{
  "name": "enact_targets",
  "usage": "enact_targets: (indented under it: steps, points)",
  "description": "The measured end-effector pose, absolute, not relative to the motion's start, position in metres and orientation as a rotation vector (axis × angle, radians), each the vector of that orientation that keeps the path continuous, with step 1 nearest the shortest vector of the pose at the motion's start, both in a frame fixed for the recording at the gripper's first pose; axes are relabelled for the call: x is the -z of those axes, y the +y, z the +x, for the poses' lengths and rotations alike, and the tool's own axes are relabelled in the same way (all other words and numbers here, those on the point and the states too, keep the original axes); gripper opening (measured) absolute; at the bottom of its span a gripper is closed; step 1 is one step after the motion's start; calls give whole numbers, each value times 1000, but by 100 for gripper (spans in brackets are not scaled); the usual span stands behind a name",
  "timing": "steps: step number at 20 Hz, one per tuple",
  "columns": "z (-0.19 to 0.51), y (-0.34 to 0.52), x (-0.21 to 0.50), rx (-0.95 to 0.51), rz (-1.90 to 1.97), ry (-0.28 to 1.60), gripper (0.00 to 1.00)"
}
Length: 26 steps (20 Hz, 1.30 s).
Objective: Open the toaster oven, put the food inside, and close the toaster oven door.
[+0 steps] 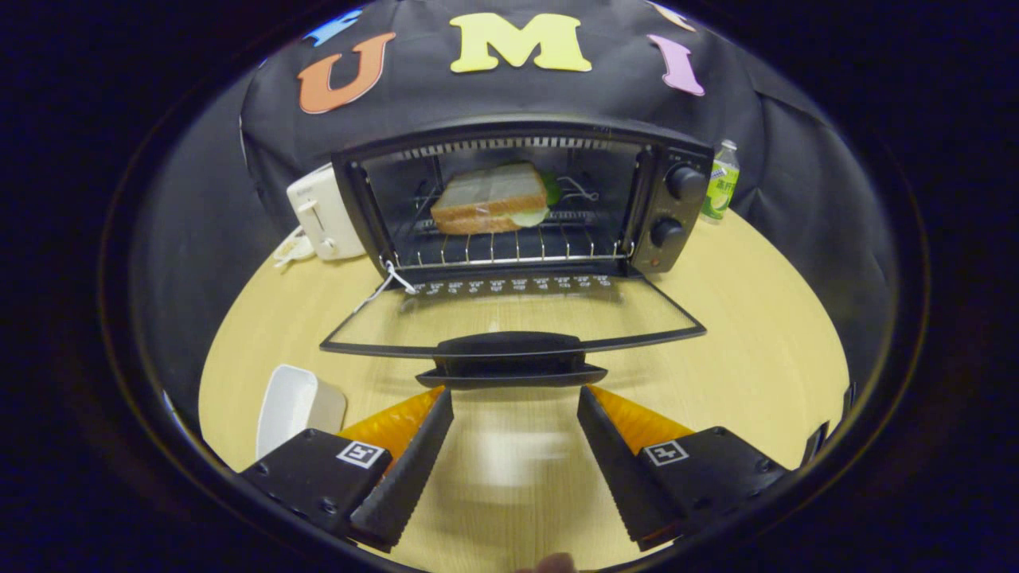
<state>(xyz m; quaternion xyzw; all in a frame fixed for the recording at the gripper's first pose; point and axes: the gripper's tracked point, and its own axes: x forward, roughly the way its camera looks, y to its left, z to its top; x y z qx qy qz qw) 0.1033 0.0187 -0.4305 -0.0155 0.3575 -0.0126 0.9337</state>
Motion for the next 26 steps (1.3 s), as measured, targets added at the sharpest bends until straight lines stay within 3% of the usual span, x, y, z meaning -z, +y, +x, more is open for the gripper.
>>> enact_targets:
  steps: [11, 22, 26]
  points:
    - [150, 15, 282, 25, -43, 467, 100]
    - [71, 24, 79, 1, 23, 158, 100]
    - [32, 36, 37, 2, 10, 91, 100]
